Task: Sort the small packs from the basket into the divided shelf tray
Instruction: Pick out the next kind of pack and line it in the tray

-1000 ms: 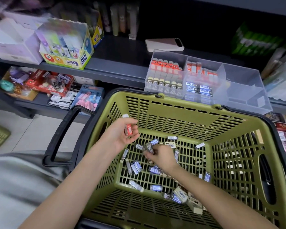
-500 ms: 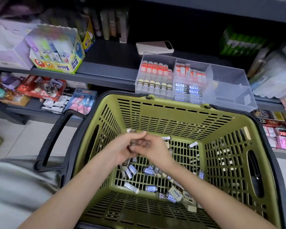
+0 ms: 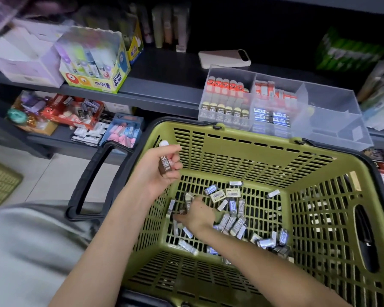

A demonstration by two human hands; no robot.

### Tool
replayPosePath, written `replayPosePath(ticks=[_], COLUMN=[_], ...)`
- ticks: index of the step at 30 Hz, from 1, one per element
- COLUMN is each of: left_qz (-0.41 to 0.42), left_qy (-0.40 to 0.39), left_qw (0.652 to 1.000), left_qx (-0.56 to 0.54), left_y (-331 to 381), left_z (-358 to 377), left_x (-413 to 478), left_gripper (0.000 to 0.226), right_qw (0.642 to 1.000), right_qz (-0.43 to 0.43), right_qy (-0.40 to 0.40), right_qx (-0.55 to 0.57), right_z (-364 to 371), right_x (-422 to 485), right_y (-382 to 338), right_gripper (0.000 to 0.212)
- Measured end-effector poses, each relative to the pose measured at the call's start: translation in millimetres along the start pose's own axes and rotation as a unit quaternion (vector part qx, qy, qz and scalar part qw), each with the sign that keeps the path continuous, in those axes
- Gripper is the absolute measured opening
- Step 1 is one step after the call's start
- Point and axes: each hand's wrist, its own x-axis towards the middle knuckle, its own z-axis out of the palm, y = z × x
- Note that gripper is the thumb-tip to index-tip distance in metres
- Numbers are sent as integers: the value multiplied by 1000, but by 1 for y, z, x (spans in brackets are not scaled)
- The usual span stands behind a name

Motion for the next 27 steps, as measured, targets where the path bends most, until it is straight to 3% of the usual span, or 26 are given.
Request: replayPosePath(ticks=[4,7,11,14,16,20,23,25,26,27], left_qz=[-16,-41,-67,-87,-98,-113,-97,-103,-98,-91], left_qy=[-1,31,88,110,76,-66,-42,8,30,40], left_qw=[1000,999,992,985,984,981,992,995,995,995], left_qx=[6,18,52,105,130,141,75,-1,-8,9], left_y=[-1,-5,-20,-35,-47,-66,-75,-75,-74,-72], left_z=[0,-1,-2,1,6,17,20,22,22,21], left_x=[0,2,8,12,14,12,12,12,13,13], left_gripper=[25,21,20,26,38,30,25,25,25,23], right_qw=[997,993,971,918,895,901,912,888,889,911], right_qz=[-46,-71,-41,-41,-64,-154,-234,-199,-162,-127], right_qy=[-62,-95,-101,-19,29,67,18,-57,-51,-21], right_qx=[-8,-28,213,395,440,400,337,410,426,392], right_z=[-6,-16,-43,-78,-99,-118,-130,-140,-141,-139], right_x=[1,-1,-13,-28,-38,-61,-61,-51,-42,-30], right_y=[13,21,32,29,24,15,31,51,63,78], right_gripper=[41,36,20,10,15,26,21,18,18,20])
